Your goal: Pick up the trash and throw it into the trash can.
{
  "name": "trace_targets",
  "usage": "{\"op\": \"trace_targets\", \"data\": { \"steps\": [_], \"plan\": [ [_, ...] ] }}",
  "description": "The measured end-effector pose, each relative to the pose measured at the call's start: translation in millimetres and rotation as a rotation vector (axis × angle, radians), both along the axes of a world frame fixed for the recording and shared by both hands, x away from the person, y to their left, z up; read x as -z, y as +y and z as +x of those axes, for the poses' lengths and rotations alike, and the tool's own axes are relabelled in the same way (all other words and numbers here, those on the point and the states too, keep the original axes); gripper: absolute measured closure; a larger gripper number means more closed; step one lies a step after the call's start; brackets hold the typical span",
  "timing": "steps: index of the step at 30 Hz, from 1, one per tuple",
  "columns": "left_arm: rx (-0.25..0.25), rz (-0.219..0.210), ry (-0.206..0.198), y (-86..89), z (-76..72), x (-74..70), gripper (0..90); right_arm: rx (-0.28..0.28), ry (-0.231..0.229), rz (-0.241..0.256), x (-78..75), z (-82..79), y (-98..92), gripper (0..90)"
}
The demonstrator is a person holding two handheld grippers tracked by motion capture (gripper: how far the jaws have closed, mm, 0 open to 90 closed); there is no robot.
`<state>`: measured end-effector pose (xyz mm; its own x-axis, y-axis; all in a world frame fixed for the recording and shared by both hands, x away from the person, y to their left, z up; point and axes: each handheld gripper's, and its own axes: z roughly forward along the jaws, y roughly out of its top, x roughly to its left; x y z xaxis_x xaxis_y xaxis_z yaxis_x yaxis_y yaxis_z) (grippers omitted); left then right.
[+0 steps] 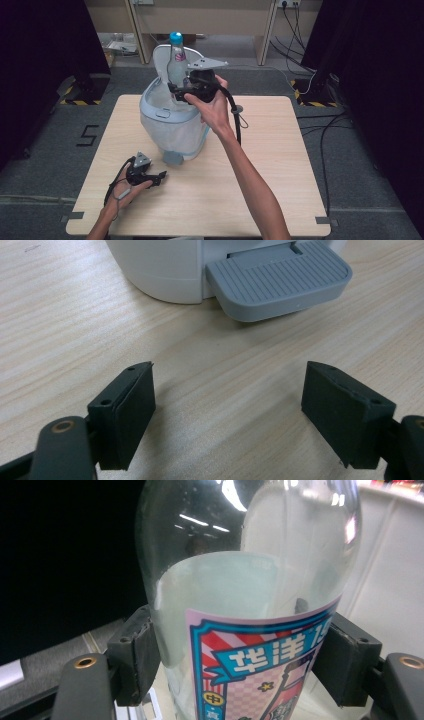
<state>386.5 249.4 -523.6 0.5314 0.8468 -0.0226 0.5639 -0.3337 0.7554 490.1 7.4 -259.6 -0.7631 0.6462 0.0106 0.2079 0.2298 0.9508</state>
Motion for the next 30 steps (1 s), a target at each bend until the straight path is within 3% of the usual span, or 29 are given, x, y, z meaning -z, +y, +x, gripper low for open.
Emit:
{"op": "trace_targets", "data": {
  "steps": [17,18,20,21,27,30],
  "plan": [
    [0.001,0.0,0.0,0.0,0.0,0.0,20.5,-0.015,0.055,-0.101,17.7,11.3,8.6,27.8],
    [0.0,0.0,0.0,0.0,0.0,0.0,20.5,-0.021,0.05,-0.058,18.3,10.9,7.9,26.6],
    [0.0,0.0,0.0,-0.1,0.0,0.0,20.5,-0.027,0.037,-0.021,16.4,8.4,5.9,28.9],
    [0.0,0.0,0.0,-0.1,0.0,0.0,20.5,-0.027,0.037,-0.021,16.4,8.4,5.9,28.9],
    [0.001,-0.001,0.002,-1.0,0.1,0.3,18.4,-0.065,-0.012,0.029,6.9,0.2,-9.5,52.3],
    [0.001,-0.001,0.002,-1.0,0.2,0.3,18.1,-0.06,-0.026,0.03,7.9,-1.4,-19.4,58.3]
  ]
}}
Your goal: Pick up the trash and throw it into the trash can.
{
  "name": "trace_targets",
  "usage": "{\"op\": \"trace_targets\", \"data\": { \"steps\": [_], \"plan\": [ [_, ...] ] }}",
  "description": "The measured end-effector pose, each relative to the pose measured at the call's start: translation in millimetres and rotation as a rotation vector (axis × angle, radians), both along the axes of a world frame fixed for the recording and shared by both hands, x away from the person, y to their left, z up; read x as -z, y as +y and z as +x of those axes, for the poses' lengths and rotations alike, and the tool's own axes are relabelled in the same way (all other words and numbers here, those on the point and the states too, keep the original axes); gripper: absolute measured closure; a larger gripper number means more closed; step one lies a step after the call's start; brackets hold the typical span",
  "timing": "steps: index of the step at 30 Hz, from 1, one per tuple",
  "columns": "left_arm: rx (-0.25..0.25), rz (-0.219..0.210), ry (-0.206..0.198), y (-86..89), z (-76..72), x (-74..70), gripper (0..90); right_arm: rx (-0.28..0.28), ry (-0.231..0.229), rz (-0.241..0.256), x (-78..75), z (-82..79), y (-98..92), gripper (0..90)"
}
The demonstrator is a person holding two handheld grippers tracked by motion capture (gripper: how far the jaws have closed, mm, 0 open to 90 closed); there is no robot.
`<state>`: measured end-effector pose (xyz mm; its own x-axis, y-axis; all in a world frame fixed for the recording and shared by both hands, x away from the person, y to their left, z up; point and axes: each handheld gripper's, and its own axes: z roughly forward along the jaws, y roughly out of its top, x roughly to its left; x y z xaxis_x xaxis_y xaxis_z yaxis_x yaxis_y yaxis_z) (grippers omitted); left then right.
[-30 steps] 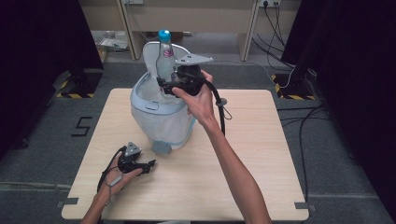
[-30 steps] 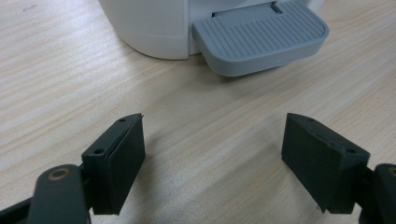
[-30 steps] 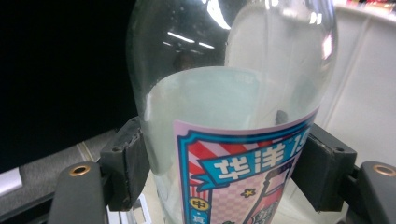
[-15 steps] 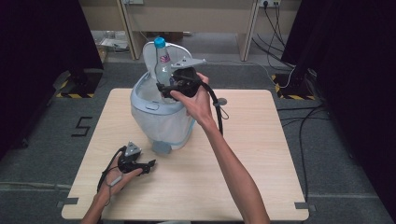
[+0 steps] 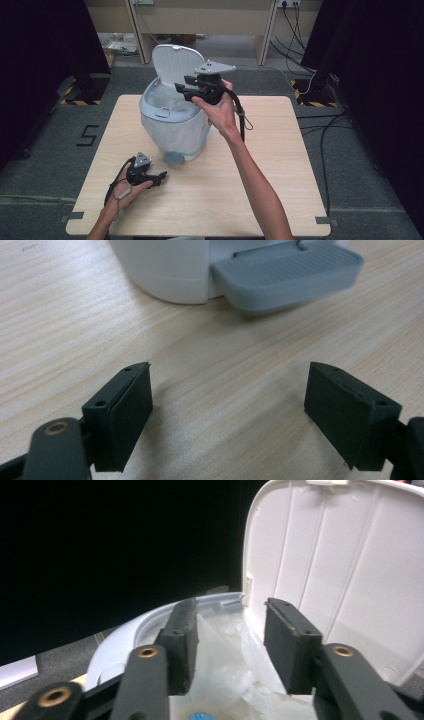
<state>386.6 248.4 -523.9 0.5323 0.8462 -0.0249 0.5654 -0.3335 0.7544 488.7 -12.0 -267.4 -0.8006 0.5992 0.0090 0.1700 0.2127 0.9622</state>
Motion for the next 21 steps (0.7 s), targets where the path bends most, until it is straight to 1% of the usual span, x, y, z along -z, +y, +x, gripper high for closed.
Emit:
{"op": "trace_targets", "data": {
  "steps": [1,2,3,4,5,7,8,9,10,11,12,13,15,18,21],
  "plan": [
    [-0.001,0.004,0.0,-0.2,-0.1,-0.1,18.2,0.001,-0.004,0.002,0.7,-0.3,-3.7,59.5],
    [0.0,0.003,0.0,-0.2,-0.1,-0.1,18.2,0.01,-0.014,0.012,1.2,-1.0,-11.3,61.9],
    [0.0,0.003,0.0,-0.2,-0.1,-0.1,18.0,0.01,-0.014,0.012,1.2,-1.0,-11.3,61.9],
    [0.0,0.0,0.0,-0.2,0.0,0.0,18.0,0.023,-0.019,0.02,0.5,-1.8,-19.3,63.3],
    [0.0,0.002,0.0,-0.2,-0.1,0.0,18.0,0.023,-0.019,0.02,0.5,-1.8,-19.3,63.3],
    [0.0,0.001,0.0,-0.2,0.0,0.0,18.0,0.041,-0.022,0.028,-0.2,-1.7,-28.0,64.2],
    [-0.001,0.003,-0.001,-0.2,0.0,-0.1,18.0,0.053,-0.027,0.028,-0.3,-0.8,-34.1,66.3],
    [0.0,0.001,0.0,-0.2,0.0,0.0,18.0,0.053,-0.027,0.028,-0.3,-0.8,-34.1,66.3],
    [0.0,0.001,0.0,-0.2,-0.1,0.0,18.0,0.066,-0.03,0.02,0.2,0.4,-40.4,74.6],
    [-0.001,0.002,0.0,-0.2,-0.1,-0.1,18.0,0.066,-0.03,0.02,0.2,0.4,-40.4,74.6],
    [0.0,0.001,0.0,-0.2,-0.1,0.0,18.0,0.073,-0.034,0.006,1.6,2.2,-46.0,81.0],
    [0.0,0.001,0.0,-0.2,0.0,0.0,18.0,0.073,-0.034,0.006,1.6,2.2,-46.0,81.0],
    [-0.001,0.002,0.0,-0.2,-0.1,-0.1,18.0,0.085,-0.031,-0.007,3.2,4.1,-50.2,85.7],
    [-0.001,0.002,0.0,-0.2,-0.1,-0.1,18.0,0.102,-0.034,-0.013,5.1,8.1,-55.4,87.0],
    [0.0,0.003,0.001,-0.2,-0.1,-0.1,18.1,0.127,-0.024,0.005,7.1,14.2,-60.2,85.8]
  ]
}}
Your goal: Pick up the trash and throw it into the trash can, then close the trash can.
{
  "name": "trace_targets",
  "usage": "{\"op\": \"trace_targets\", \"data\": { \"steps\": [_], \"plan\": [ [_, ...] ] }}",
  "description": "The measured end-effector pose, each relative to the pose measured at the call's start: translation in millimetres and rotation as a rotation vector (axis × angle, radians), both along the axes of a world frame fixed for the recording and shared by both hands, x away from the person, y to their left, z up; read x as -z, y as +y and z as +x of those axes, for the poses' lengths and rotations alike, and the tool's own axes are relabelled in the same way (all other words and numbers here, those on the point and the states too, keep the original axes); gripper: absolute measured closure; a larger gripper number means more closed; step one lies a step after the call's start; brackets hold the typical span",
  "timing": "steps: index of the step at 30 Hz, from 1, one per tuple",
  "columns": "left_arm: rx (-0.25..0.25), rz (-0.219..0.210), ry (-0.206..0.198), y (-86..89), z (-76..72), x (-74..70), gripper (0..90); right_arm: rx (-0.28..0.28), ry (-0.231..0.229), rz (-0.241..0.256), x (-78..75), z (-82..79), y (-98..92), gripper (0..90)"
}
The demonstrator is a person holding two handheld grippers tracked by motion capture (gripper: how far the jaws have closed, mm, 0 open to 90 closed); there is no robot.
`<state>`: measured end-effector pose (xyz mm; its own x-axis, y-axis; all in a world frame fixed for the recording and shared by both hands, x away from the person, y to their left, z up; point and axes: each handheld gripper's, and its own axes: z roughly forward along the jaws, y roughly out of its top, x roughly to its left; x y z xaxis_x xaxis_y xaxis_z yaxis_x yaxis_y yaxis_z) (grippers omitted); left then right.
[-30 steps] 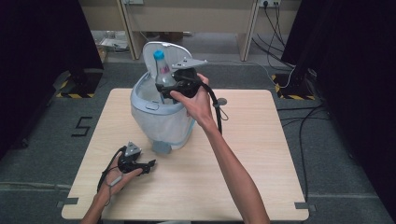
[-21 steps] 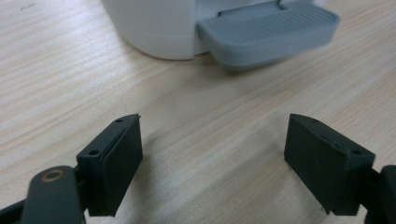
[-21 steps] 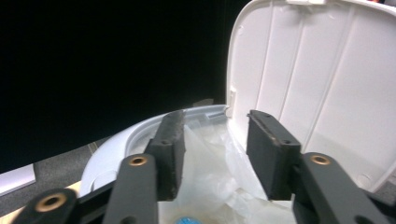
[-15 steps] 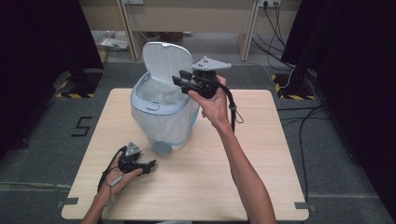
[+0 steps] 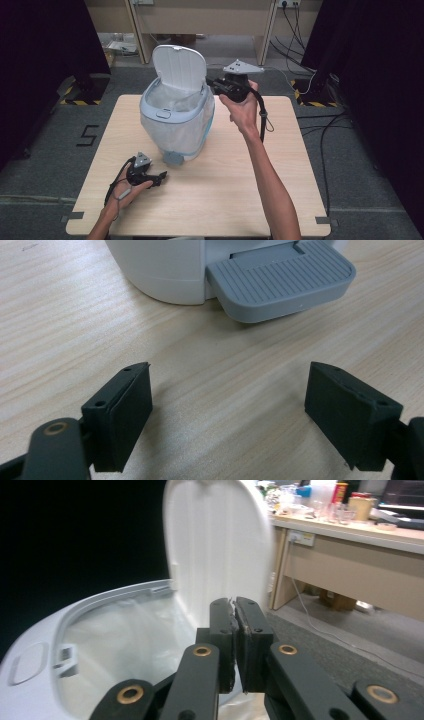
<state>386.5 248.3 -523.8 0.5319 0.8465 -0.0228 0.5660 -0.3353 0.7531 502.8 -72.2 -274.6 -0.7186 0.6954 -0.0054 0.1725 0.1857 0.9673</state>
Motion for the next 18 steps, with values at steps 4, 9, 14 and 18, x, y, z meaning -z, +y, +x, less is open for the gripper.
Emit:
{"op": "trace_targets", "data": {
  "steps": [4,9,14,18],
  "plan": [
    [0.001,-0.001,-0.001,0.0,0.0,0.1,18.0,0.036,0.012,0.007,2.2,9.7,-6.1,82.7],
    [0.0,0.0,0.0,0.0,0.0,0.0,18.1,0.088,0.027,0.024,4.0,30.0,-10.1,83.3],
    [0.0,-0.001,0.0,0.0,0.1,0.0,18.0,0.097,0.036,0.019,8.0,42.4,-8.1,86.0],
    [-0.001,-0.001,0.0,-0.1,0.1,0.1,18.0,0.083,0.039,0.024,12.2,54.9,-3.3,87.2]
  ]
}}
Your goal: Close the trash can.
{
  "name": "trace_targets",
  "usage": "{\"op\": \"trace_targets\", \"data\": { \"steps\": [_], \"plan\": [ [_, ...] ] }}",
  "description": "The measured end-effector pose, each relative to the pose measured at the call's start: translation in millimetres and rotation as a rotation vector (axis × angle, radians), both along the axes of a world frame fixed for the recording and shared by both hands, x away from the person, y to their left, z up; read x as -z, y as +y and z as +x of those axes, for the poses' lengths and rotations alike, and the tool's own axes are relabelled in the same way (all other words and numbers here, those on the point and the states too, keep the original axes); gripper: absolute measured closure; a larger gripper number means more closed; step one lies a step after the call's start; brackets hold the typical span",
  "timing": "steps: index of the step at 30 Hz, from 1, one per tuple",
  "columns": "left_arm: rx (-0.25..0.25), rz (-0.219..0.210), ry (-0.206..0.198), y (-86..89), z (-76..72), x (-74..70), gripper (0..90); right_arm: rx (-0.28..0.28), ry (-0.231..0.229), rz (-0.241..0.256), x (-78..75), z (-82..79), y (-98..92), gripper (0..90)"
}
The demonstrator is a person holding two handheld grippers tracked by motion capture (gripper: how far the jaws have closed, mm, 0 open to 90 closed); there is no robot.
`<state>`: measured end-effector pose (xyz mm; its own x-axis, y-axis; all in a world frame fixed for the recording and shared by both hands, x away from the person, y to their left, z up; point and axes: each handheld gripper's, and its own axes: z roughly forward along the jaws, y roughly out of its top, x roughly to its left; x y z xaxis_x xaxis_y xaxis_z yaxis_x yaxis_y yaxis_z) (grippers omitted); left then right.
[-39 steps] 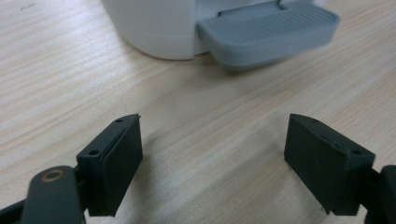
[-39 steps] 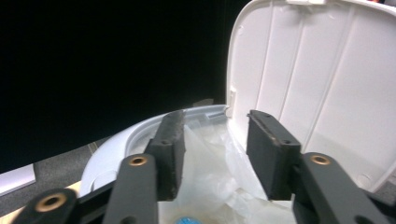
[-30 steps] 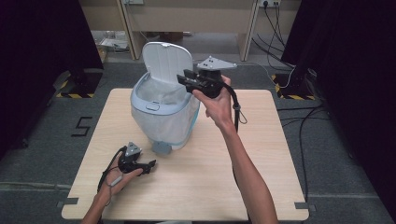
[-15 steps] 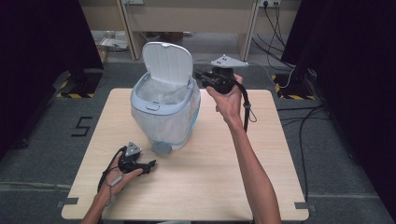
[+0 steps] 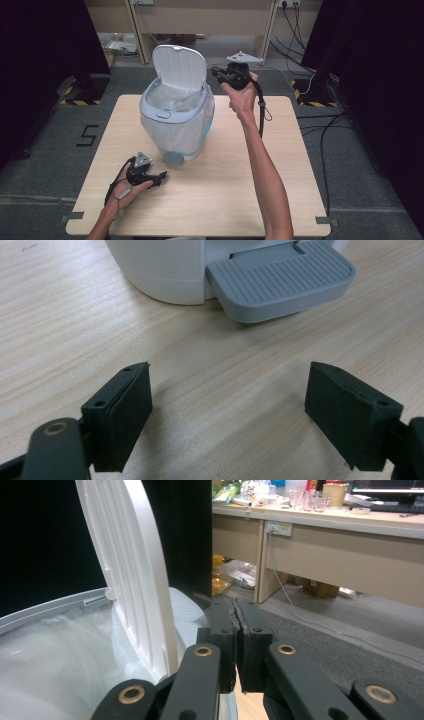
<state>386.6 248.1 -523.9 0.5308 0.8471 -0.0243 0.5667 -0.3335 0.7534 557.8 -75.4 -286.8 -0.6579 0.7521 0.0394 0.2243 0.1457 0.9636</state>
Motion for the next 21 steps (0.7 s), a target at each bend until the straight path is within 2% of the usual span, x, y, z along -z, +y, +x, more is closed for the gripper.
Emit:
{"op": "trace_targets", "data": {
  "steps": [3,6,8,12,13,14,16,18,19,21],
  "plan": [
    [0.0,0.0,0.0,0.0,0.0,0.0,17.9,-0.022,0.006,0.03,3.8,9.2,4.7,87.2],
    [0.0,0.0,0.0,0.0,0.0,0.0,17.9,-0.037,0.009,0.039,4.3,12.9,6.9,87.1],
    [0.001,0.001,0.0,0.1,0.0,0.0,17.9,-0.066,0.008,0.063,2.9,15.0,9.7,86.8],
    [0.0,0.001,0.0,0.0,0.0,0.0,17.9,-0.105,-0.013,0.072,-2.4,13.1,17.9,87.8],
    [0.0,0.001,0.0,0.0,-0.1,0.0,17.9,-0.137,-0.005,0.102,-2.7,12.6,18.6,87.7],
    [0.0,0.001,0.0,0.0,-0.1,0.0,17.9,-0.137,-0.005,0.102,-2.7,12.6,18.6,87.7],
    [0.0,0.001,0.0,0.0,-0.1,0.0,18.0,-0.185,0.013,0.112,-3.4,9.5,21.4,87.1],
    [0.0,0.002,0.0,0.0,-0.2,0.0,17.9,-0.208,0.011,0.068,-4.5,2.9,26.8,87.2],
    [0.001,0.002,-0.001,0.1,-0.1,0.0,17.9,-0.219,0.009,0.015,-4.7,-5.1,31.0,87.5],
    [0.0,0.002,-0.001,0.0,-0.2,0.0,17.9,-0.225,0.008,0.002,-4.7,-9.2,31.6,87.5]
  ]
}}
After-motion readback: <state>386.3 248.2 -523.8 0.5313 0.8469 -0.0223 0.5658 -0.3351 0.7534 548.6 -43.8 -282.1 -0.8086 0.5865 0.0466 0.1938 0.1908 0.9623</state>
